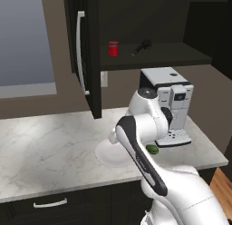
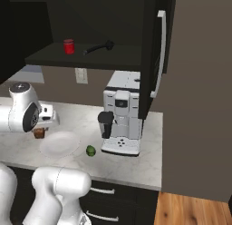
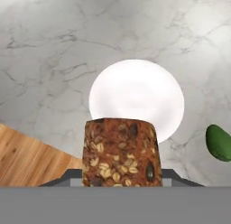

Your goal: Pick the avocado and bread from the counter and place them on the plate. Then pick the jam from the cabinet and place it next to the plate. Lastly close the cabinet door.

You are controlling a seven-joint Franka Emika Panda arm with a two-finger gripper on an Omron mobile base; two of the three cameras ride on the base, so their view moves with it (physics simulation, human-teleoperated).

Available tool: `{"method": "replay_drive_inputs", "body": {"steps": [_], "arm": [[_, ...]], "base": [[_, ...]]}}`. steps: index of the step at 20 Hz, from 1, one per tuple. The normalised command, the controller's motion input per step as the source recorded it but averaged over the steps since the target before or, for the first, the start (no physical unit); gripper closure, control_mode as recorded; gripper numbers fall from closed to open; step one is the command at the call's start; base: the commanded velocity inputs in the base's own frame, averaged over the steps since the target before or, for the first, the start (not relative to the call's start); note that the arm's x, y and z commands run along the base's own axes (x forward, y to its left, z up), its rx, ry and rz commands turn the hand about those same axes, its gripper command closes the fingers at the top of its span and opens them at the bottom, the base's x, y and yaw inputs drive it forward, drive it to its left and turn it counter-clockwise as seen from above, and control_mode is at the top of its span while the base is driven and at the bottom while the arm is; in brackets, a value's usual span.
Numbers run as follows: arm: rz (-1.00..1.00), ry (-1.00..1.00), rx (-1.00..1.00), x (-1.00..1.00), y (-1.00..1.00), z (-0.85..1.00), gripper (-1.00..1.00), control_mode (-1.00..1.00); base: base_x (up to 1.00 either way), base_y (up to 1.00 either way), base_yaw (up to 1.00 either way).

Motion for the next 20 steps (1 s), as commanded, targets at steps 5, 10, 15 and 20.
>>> {"method": "replay_drive_inputs", "body": {"steps": [5, 10, 15, 20], "arm": [[0.0, 0.14, 0.0, 0.33, 0.06, -0.4, 1.0, -1.0], [0.0, 0.01, 0.0, 0.18, 0.08, -0.47, 1.0, -1.0], [0.0, 0.0, -0.01, 0.15, 0.05, -0.42, 1.0, -1.0], [0.0, 0.0, -0.01, 0.27, 0.1, -0.32, 1.0, -1.0]], "base": [[0.0, 0.0, 0.0], [0.0, 0.0, 0.0], [0.0, 0.0, 0.0], [0.0, 0.0, 0.0]]}}
